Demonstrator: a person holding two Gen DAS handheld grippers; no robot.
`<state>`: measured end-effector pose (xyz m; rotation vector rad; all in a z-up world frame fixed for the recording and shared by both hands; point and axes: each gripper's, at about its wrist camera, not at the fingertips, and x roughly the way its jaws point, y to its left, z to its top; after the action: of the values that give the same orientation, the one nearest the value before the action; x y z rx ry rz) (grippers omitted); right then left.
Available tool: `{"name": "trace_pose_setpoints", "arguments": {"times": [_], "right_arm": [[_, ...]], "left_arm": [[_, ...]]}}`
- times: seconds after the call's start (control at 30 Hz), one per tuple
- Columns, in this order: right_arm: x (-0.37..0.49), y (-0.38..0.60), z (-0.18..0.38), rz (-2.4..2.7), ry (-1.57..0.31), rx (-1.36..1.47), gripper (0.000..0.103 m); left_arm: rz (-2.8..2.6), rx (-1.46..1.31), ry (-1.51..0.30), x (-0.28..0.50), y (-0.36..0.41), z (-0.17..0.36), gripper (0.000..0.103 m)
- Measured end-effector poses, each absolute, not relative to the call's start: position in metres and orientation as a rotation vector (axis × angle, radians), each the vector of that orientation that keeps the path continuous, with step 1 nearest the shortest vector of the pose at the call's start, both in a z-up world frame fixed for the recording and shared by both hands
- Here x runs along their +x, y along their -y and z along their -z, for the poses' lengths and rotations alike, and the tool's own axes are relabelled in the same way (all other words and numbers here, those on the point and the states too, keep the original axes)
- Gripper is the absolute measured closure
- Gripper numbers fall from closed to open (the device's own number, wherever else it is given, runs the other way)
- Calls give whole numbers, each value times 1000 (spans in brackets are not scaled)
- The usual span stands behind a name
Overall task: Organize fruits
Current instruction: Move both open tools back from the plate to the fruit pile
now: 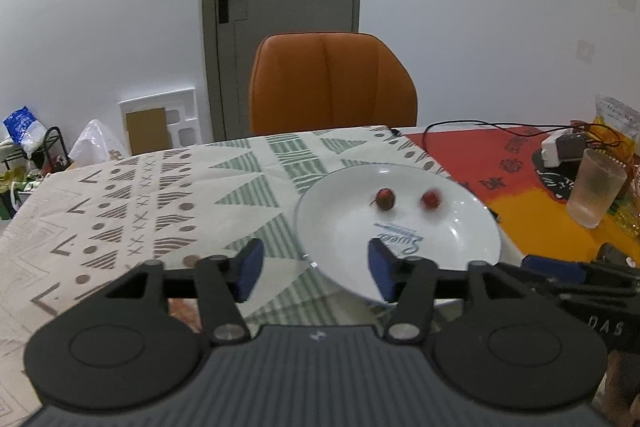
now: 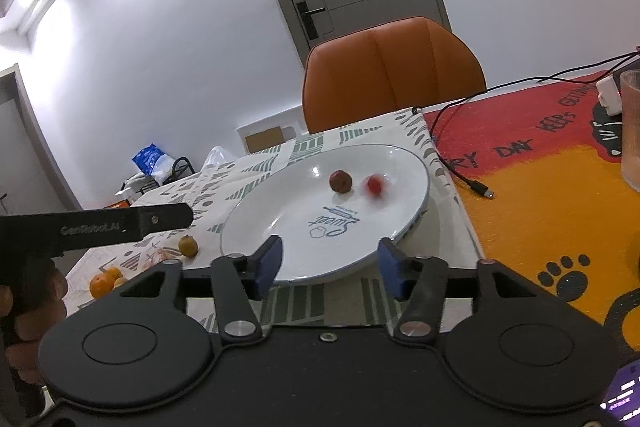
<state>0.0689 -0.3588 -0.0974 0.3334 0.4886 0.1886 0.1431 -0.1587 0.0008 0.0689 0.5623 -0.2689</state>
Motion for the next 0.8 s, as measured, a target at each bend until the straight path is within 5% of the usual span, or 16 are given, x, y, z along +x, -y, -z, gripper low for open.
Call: {"name": "trace_pose_setpoints", "arguments": {"times": [0.17, 0.8], "right_arm": [[69, 351, 95, -188, -484, 323, 33], [74, 306, 89, -246, -502, 265, 15]], "left_arm": [[228, 50, -548, 137, 139, -3, 22], [96, -31, -574, 118, 65, 5, 14]]}}
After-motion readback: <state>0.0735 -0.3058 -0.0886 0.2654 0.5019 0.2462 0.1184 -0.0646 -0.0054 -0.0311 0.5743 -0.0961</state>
